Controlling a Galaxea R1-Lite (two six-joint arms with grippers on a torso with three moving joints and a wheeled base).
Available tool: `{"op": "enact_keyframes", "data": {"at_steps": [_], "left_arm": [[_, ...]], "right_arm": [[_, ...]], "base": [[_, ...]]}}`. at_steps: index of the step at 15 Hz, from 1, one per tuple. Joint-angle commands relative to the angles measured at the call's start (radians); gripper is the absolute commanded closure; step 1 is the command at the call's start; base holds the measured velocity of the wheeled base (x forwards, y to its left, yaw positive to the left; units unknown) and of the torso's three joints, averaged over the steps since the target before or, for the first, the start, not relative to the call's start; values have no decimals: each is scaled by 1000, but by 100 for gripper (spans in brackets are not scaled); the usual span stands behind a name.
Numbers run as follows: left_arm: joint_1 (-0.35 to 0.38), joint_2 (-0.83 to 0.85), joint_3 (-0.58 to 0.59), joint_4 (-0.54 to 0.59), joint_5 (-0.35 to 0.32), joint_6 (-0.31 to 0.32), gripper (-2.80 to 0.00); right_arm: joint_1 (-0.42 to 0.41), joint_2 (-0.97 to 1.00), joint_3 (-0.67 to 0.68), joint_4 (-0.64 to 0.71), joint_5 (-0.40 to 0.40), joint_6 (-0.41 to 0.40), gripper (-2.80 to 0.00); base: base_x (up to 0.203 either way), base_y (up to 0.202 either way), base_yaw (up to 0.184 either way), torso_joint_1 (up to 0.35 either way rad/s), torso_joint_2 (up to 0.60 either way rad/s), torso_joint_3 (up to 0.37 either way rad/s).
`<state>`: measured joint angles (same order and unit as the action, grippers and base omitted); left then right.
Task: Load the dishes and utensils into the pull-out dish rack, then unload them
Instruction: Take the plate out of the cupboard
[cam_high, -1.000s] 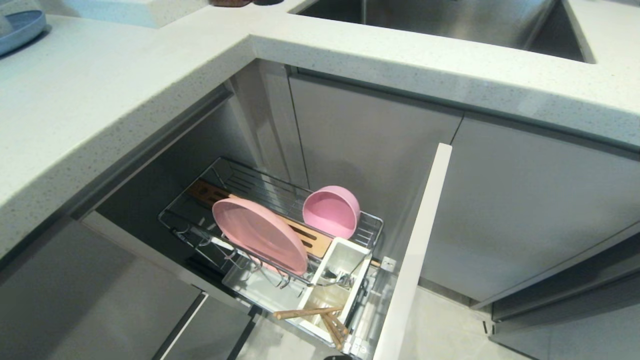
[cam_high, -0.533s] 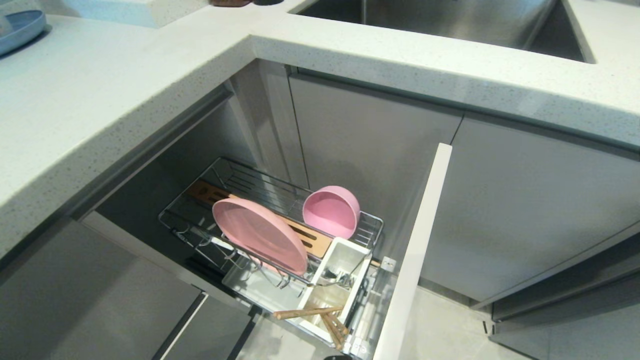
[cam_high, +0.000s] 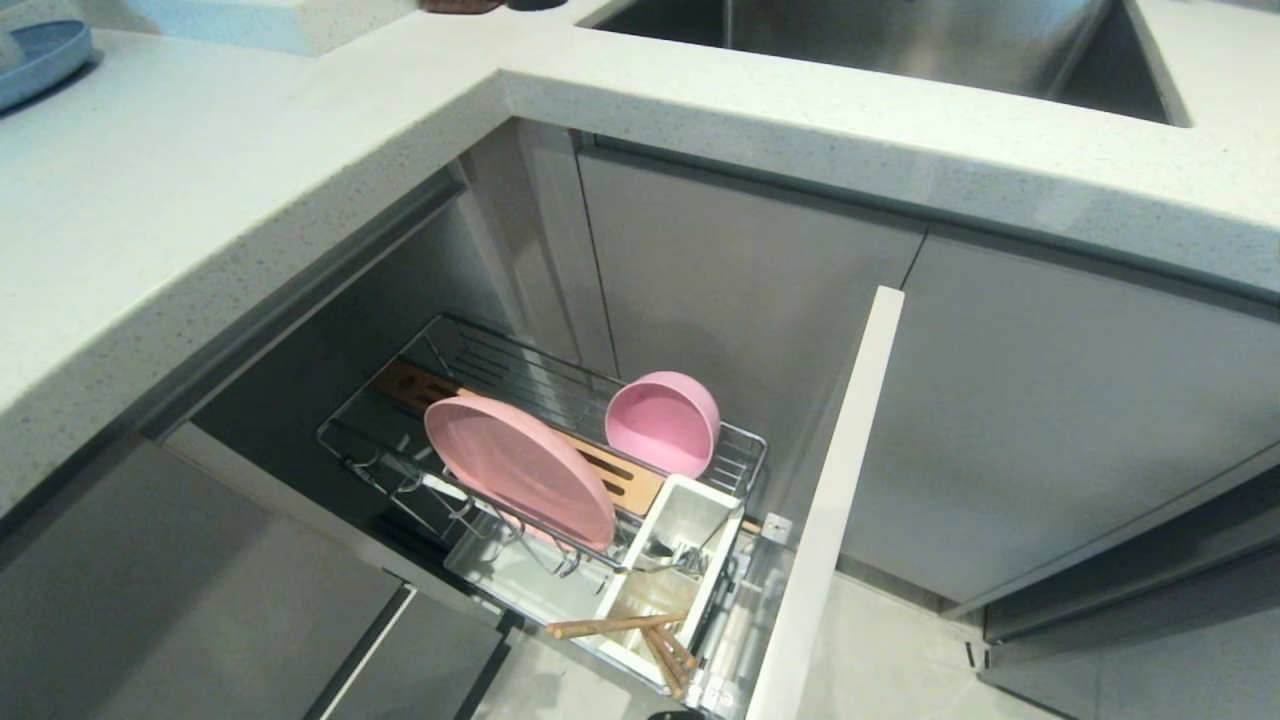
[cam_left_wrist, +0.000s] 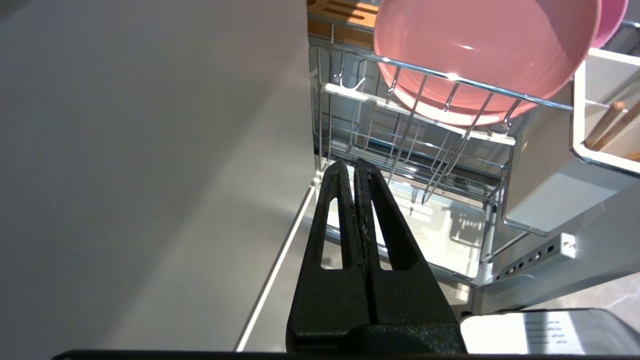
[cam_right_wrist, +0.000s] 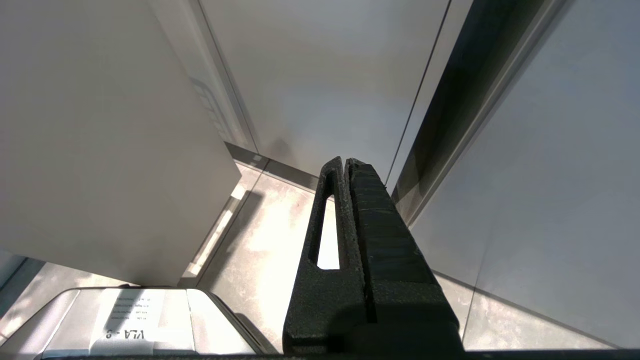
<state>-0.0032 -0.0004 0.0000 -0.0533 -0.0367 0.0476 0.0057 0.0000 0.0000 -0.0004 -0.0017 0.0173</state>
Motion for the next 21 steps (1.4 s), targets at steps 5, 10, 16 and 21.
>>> {"op": "enact_keyframes", "data": {"at_steps": [5,10,16,21], "left_arm": [[0,0,26,-12,-4,13,0],[0,2,-96,-67,-100,9,0],[0,2,-287,-39,-350,2,0],[3,71,-635,112,-449,-26,0]], "right_arm": [[1,0,2,0,0,0,0],[0,0,2,0,0,0,0],[0,0,2,0,0,0,0],[0,0,2,0,0,1,0]], "base": [[0,0,0,0,0,0],[0,0,0,0,0,0],[0,0,0,0,0,0],[0,0,0,0,0,0]]}}
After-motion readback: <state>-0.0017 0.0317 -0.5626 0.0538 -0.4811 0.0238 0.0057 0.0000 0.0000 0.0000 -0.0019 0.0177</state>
